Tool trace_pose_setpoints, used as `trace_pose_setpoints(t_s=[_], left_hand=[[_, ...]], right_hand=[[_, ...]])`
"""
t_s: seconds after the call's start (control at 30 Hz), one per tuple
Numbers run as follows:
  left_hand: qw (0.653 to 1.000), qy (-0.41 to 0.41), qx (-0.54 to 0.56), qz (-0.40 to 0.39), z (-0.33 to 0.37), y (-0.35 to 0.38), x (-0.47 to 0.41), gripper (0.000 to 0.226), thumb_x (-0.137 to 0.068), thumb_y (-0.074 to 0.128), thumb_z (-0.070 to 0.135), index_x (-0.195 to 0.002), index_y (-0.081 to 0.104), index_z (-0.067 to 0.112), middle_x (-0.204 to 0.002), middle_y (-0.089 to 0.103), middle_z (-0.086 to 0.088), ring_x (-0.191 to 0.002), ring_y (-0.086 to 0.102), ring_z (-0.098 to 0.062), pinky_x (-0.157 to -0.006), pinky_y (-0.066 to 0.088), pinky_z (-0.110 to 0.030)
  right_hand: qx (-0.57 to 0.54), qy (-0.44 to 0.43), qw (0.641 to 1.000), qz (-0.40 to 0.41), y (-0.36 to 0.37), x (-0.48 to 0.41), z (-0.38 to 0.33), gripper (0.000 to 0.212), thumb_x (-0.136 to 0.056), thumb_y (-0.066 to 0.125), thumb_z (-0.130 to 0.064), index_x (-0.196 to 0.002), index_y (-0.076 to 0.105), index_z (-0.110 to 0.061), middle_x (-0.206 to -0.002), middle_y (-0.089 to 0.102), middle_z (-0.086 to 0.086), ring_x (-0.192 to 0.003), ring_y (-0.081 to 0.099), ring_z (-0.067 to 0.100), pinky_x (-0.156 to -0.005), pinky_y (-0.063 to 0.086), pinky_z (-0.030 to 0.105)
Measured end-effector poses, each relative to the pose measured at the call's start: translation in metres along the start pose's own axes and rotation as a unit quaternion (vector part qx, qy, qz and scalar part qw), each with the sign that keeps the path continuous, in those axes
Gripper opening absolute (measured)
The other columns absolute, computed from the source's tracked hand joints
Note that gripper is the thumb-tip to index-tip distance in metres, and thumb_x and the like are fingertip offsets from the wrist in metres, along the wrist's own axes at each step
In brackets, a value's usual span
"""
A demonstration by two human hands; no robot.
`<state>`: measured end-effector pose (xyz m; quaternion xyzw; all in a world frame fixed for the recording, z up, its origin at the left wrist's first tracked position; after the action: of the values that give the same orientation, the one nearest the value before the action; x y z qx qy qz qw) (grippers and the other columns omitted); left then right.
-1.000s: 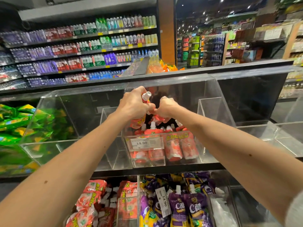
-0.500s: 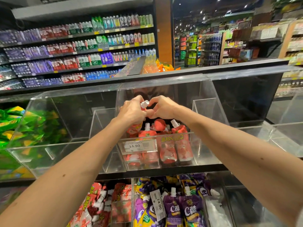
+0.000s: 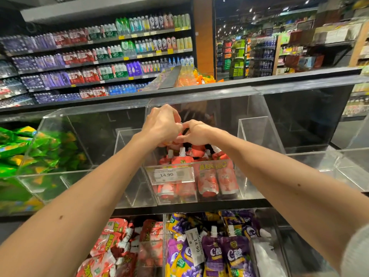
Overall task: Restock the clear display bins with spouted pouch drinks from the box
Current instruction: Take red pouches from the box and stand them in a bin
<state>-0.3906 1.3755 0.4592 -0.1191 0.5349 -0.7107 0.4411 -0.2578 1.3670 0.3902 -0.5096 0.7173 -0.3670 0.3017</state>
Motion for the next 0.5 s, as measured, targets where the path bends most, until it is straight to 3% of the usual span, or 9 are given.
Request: trace_pose_setpoints(t_s=[0.13,0.23,0.4,0.5], left_hand=[[1.000,0.018,-0.011,-0.008,0.000,0.006,0.001,0.049,-0.089,0.068,0.020,-0.137,0.057,0.027,-0.137,0.059,-0.007,-0.122,0.057,-0.027,-0.100,0.050,-0.042],[0.999,0.031,-0.017,-0.007,-0.002,0.004,-0.002,0.061,-0.085,0.074,0.023,-0.142,0.051,0.026,-0.136,0.058,-0.006,-0.121,0.057,-0.027,-0.096,0.050,-0.039],[0.998,0.062,-0.031,-0.006,0.000,0.006,-0.008,0.066,-0.085,0.074,0.028,-0.143,0.044,0.026,-0.138,0.053,-0.006,-0.126,0.051,-0.028,-0.100,0.044,-0.041],[0.998,0.060,-0.015,-0.006,0.000,0.008,-0.008,0.056,-0.082,0.076,0.026,-0.129,0.045,0.024,-0.123,0.057,-0.004,-0.111,0.056,-0.027,-0.089,0.047,-0.039]], right_hand=[[-0.043,-0.024,0.999,-0.002,-0.003,0.004,-0.005,0.039,-0.094,0.066,-0.032,-0.129,0.061,-0.016,-0.127,0.062,0.008,-0.104,0.060,0.023,-0.092,0.051,0.040],[-0.123,-0.028,0.991,0.034,-0.020,0.015,-0.009,0.031,-0.097,0.063,-0.021,-0.126,0.060,-0.010,-0.111,0.071,0.015,-0.094,0.070,0.027,-0.086,0.058,0.045],[-0.110,-0.028,0.988,0.108,-0.042,0.028,-0.016,0.030,-0.093,0.067,-0.032,-0.118,0.064,-0.015,-0.107,0.071,0.009,-0.092,0.070,0.025,-0.086,0.058,0.047],[-0.126,-0.027,0.989,0.078,-0.041,0.034,-0.013,0.028,-0.094,0.067,-0.024,-0.120,0.064,-0.014,-0.106,0.073,0.007,-0.092,0.071,0.026,-0.088,0.058,0.047]])
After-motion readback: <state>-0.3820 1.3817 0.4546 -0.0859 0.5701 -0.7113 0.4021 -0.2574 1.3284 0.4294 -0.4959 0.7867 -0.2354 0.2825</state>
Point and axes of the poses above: each hand's wrist, its own x-axis away from the middle knuckle, its own y-axis out of the palm, z = x × y, the point moved 4 cm from there along -x, towards the middle knuckle
